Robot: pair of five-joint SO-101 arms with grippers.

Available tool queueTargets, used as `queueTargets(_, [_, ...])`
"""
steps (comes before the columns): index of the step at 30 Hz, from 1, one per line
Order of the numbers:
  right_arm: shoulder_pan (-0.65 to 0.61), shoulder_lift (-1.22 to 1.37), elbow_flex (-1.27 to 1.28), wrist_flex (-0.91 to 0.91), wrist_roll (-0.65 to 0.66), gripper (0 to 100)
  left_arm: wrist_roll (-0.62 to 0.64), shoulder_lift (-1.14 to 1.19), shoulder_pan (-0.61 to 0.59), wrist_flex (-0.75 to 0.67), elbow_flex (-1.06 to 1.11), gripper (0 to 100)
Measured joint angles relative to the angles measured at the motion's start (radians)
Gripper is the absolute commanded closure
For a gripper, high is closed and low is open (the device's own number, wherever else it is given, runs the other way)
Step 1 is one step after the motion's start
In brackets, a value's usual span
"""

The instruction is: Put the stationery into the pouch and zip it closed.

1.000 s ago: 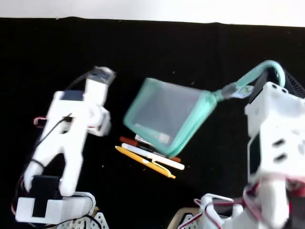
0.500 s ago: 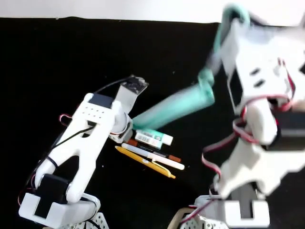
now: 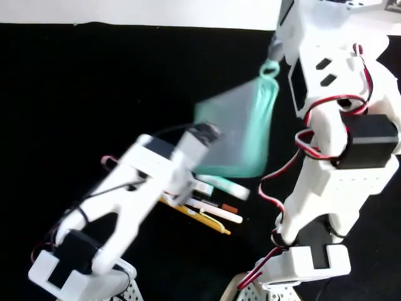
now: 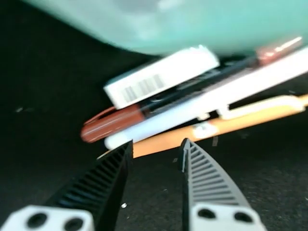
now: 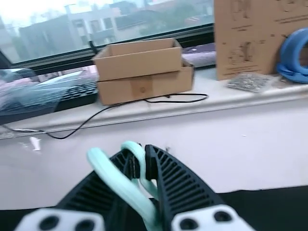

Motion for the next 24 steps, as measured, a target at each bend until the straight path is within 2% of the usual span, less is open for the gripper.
queueTargets(7, [-0.092, 0.026, 0.0, -0.015, 0.0, 99.2, 0.0, 0.0, 0.098, 0.0, 0.0, 82])
queueTargets(13, [-0.212, 0.091, 0.0, -0.015, 0.0, 99.2, 0.0, 0.0, 0.097, 0.0, 0.0, 82])
queueTargets(21, [-0.405, 0.133, 0.0, -0.005, 0.043, 99.2, 0.0, 0.0, 0.034, 0.0, 0.0, 82])
queueTargets(24, [-0.436, 0.133, 0.0, 0.021, 0.048, 99.2, 0.0, 0.0, 0.04, 0.0, 0.0, 82])
